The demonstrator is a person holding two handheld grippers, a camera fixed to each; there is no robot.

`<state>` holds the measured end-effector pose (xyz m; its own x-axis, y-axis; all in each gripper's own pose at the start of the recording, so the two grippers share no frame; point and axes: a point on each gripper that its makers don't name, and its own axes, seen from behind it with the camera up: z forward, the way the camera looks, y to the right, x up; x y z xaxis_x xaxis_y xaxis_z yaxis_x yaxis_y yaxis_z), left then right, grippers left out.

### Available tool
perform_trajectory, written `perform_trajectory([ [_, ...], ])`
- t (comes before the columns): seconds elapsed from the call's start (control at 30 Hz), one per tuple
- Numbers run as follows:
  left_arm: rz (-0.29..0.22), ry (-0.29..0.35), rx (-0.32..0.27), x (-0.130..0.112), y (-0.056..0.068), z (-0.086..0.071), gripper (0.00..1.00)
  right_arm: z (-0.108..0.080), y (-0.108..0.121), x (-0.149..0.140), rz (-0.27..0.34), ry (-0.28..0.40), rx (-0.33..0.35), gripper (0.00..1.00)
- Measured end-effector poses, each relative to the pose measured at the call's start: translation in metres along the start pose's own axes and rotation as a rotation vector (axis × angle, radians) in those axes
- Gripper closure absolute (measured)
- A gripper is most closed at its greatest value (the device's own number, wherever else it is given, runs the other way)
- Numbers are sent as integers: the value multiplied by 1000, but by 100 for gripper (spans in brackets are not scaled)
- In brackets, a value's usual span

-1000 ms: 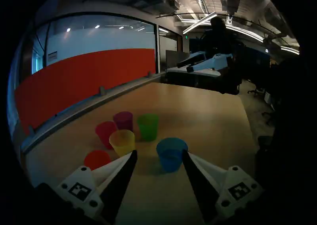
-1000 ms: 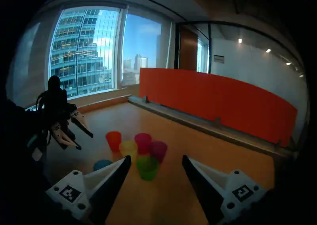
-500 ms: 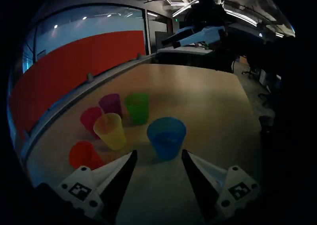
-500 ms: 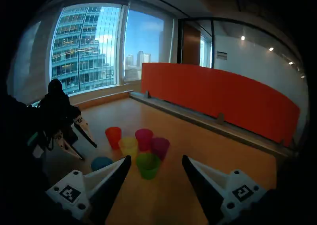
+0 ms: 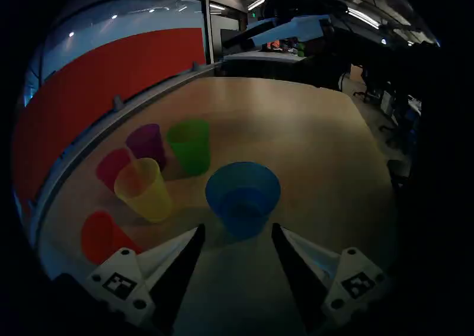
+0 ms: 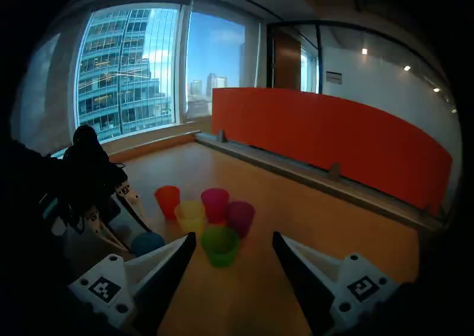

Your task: Pour water

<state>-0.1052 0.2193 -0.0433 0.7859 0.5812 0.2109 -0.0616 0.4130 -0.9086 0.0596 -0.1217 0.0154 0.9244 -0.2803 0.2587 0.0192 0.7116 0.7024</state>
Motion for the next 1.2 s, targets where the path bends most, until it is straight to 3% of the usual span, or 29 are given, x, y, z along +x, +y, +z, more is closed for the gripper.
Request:
perform_trajectory([
  [0.7,-19,-21,-61,2,6,45,18,21,8,-14,18,-30,19,0],
  [1.2,-23,-6,-81,14,7,53,18,33,11,-23,36,-47,26,0],
])
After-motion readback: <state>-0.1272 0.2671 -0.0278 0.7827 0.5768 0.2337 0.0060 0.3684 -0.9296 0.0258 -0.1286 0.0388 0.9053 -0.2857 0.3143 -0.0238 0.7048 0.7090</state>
